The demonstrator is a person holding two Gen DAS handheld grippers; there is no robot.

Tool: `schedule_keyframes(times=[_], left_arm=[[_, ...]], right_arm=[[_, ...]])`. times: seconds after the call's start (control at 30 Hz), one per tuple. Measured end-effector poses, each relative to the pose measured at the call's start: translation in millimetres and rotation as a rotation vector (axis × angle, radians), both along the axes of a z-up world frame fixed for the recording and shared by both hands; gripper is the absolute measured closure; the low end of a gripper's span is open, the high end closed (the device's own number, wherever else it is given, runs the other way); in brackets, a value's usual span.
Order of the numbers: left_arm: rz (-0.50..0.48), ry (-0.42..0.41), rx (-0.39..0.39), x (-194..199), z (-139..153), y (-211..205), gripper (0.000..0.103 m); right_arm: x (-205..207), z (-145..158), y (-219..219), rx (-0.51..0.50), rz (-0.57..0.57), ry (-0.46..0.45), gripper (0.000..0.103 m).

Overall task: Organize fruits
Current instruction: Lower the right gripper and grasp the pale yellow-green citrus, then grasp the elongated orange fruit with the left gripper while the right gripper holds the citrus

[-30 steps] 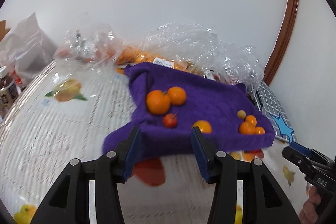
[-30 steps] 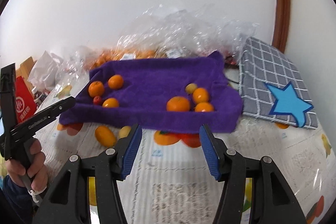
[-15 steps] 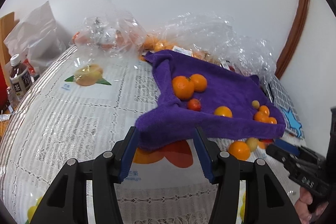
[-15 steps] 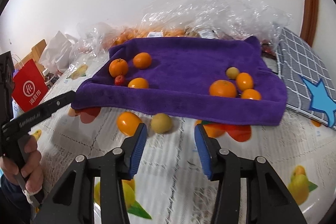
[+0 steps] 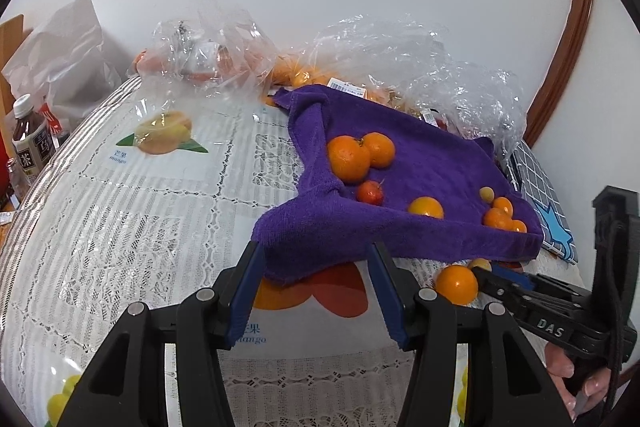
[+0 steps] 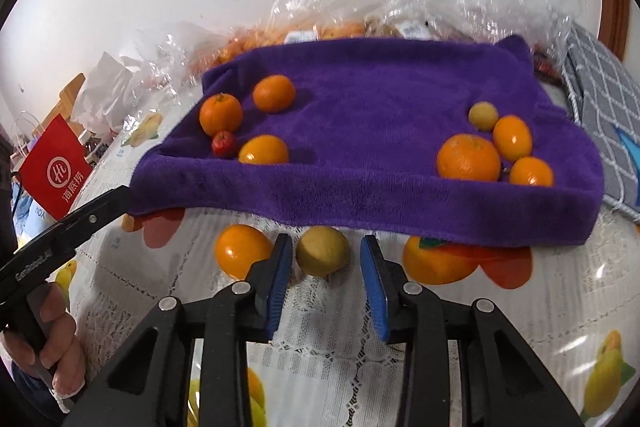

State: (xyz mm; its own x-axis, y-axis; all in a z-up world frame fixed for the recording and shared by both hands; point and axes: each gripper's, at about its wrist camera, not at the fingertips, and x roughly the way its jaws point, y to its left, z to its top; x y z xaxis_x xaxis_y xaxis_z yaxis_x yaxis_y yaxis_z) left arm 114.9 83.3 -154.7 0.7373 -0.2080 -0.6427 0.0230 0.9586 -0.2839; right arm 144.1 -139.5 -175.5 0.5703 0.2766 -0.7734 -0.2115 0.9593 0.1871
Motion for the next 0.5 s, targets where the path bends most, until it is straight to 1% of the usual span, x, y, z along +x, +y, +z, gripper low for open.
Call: schedule_keyframes(times=[0.03, 0.07, 0.17, 0.3, 0.37, 0.5], left_arm=[[-0.002, -0.001, 0.0, 0, 0, 0, 0.051], [-0.006, -0.003, -0.002, 0, 0, 0, 0.051], [-0.017, -0.007, -0.004, 0, 1, -1, 0.051], [-0.057, -0.005, 0.005, 0, 1, -9, 0.051], [-0.105, 0.003, 0.009, -1, 1, -21, 0.051], [-0.242, 0.021, 0.052, -3, 0, -66, 0.051]], right_arm=[[2, -3, -1, 0.005, 0.001, 0.015, 0.074], [2, -3, -1, 0.01, 0.001, 0.014, 0.075], [-4, 2, -9, 0.028, -0.012, -0.008, 0.075], [-19, 13, -30, 0.017, -0.057, -0.054, 0.075], [-30, 21, -45, -0.023, -0.088, -0.087, 0.075], [-45, 34, -72, -0.072, -0.131, -0.121, 0.075]])
